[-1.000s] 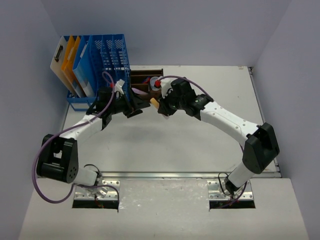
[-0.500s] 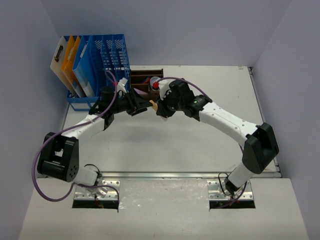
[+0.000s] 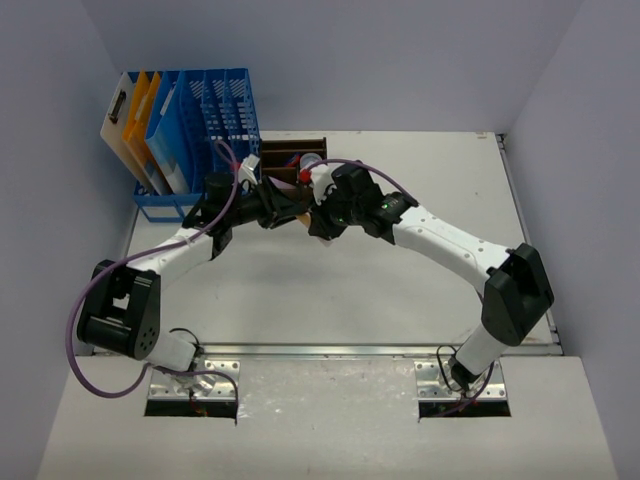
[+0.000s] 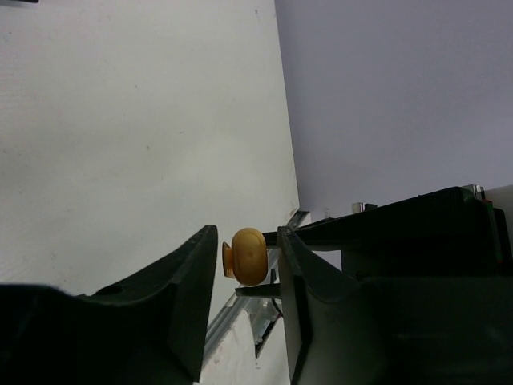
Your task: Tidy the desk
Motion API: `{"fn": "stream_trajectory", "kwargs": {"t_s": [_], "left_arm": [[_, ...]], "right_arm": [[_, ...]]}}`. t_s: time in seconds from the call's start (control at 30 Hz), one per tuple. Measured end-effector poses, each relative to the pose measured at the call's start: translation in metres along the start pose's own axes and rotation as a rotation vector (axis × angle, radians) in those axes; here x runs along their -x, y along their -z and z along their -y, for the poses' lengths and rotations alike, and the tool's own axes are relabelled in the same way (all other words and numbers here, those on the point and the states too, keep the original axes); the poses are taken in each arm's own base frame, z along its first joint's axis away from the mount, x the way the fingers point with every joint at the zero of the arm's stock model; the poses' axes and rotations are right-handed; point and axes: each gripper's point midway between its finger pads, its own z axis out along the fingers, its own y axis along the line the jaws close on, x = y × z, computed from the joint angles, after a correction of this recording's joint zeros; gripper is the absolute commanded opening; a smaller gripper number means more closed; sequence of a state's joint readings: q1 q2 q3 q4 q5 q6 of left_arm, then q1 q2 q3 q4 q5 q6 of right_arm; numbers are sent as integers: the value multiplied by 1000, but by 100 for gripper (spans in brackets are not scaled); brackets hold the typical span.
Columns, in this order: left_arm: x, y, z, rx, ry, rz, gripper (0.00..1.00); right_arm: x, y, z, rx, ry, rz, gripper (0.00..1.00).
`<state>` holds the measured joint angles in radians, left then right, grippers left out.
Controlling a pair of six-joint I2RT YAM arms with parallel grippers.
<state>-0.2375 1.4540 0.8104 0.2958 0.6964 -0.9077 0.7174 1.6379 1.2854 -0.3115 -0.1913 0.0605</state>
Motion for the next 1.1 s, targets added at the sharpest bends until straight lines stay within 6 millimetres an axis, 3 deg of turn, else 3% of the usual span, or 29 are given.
{"fn": "stream_trajectory", "kwargs": {"t_s": [0.13, 0.23, 0.27, 0.37, 0.43, 0.47, 0.53, 0.67, 0.83, 0.93, 1.1], "left_arm": [[-1, -1, 0, 0, 4, -2, 10], [-1, -1, 0, 0, -2, -1, 2], [-1, -1, 0, 0, -4, -1, 0], [0, -1, 0, 3, -15, -1, 0], [2, -2, -3, 26, -36, 6, 0], [6, -2, -3, 43, -53, 14, 0], [20, -3, 0, 71, -110, 49, 0], [73, -1, 21, 138, -304, 202, 0], [139, 12, 45, 252, -485, 417, 0], [161, 12, 35, 336, -525, 482, 0], [179, -4, -8, 476, -524, 492, 0]], "right_arm": [[1, 0, 0, 0, 3, 2, 1], [2, 0, 0, -1, 5, 3, 3], [1, 0, 0, -1, 5, 2, 22], [1, 1, 1, -5, 6, 0, 63], [2, 1, 1, -6, 6, 1, 82], [3, 2, 2, -10, 7, 3, 85], [5, 2, 4, -21, 12, 5, 89], [3, 4, 13, -41, 1, 1, 90], [0, 16, 42, -95, -48, 4, 90], [-3, 25, 62, -133, -84, 9, 90], [-9, 35, 82, -176, -121, 13, 90]]}}
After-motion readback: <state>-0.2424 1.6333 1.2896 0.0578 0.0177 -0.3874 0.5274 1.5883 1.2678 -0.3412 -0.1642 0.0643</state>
